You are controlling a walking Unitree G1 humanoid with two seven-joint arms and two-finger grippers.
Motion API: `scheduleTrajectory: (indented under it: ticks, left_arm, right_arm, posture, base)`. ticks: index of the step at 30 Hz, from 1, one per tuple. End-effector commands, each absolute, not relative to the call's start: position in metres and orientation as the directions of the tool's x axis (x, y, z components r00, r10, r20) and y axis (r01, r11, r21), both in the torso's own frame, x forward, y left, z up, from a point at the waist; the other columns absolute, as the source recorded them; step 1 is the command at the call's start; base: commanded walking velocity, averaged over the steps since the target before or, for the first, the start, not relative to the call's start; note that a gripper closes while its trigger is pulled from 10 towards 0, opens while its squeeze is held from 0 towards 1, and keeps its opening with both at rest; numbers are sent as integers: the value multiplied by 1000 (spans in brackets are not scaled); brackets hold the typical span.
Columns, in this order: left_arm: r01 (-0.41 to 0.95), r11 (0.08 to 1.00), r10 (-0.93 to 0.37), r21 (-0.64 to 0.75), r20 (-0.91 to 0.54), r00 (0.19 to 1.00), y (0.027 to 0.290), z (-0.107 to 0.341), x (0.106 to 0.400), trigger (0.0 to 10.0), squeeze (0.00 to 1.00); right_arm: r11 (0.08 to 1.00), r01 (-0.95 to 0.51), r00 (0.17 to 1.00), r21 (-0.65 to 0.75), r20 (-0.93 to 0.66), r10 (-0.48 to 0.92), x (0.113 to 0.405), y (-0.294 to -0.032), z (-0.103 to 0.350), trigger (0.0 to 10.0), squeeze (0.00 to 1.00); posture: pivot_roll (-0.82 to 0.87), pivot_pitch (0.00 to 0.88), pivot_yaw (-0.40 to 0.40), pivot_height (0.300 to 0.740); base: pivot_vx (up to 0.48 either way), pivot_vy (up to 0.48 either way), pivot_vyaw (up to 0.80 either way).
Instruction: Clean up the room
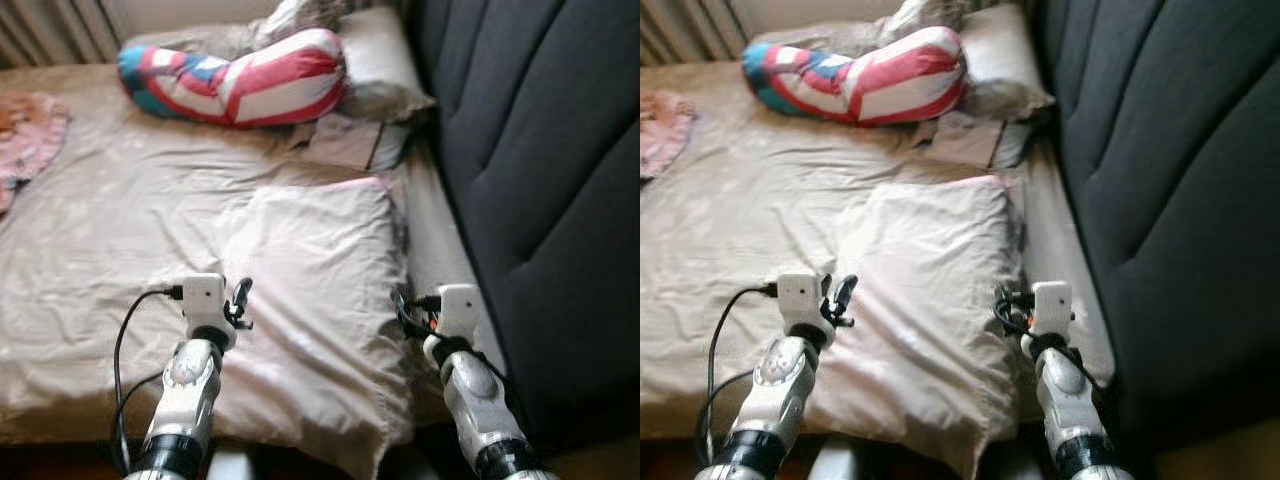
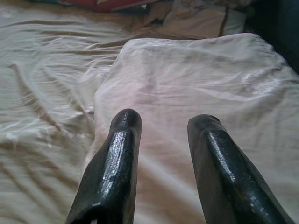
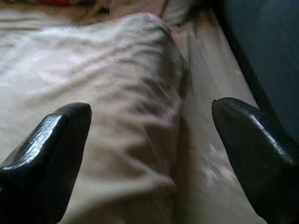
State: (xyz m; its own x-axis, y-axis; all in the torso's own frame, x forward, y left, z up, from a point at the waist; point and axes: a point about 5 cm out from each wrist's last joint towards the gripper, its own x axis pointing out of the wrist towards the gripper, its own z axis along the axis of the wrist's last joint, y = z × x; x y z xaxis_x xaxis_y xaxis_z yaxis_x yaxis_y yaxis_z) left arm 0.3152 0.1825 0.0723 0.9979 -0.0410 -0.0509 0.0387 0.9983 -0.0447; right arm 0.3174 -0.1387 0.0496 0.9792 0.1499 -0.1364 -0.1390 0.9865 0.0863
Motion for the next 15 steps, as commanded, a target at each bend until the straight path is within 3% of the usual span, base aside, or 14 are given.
scheduleTrajectory:
  ticks: [1, 11, 15]
  left_arm:
    - [22, 999, -25, -47, -69, 997, 188, 69, 314, 10000, 0]
    - [8, 998, -11, -55, -55, 998, 189, 75, 321, 10000, 0]
    - [4, 998, -7, -60, -54, 999, 189, 73, 320, 10000, 0]
  right_arm:
    - [983, -150, 974, 107, -157, 166, 318, -133, 47, 10000, 0]
    - [978, -189, 972, 93, -127, 199, 332, -123, 61, 10000, 0]
    - [980, -172, 971, 101, -148, 186, 328, -123, 55, 10000, 0]
  posture:
    - [-121, 146, 1, 650]
    - [-119, 156, -1, 650]
    - [-123, 161, -1, 650]
  base:
    - [0, 0, 0]
    - [0, 0, 0]
    - [61, 265, 0]
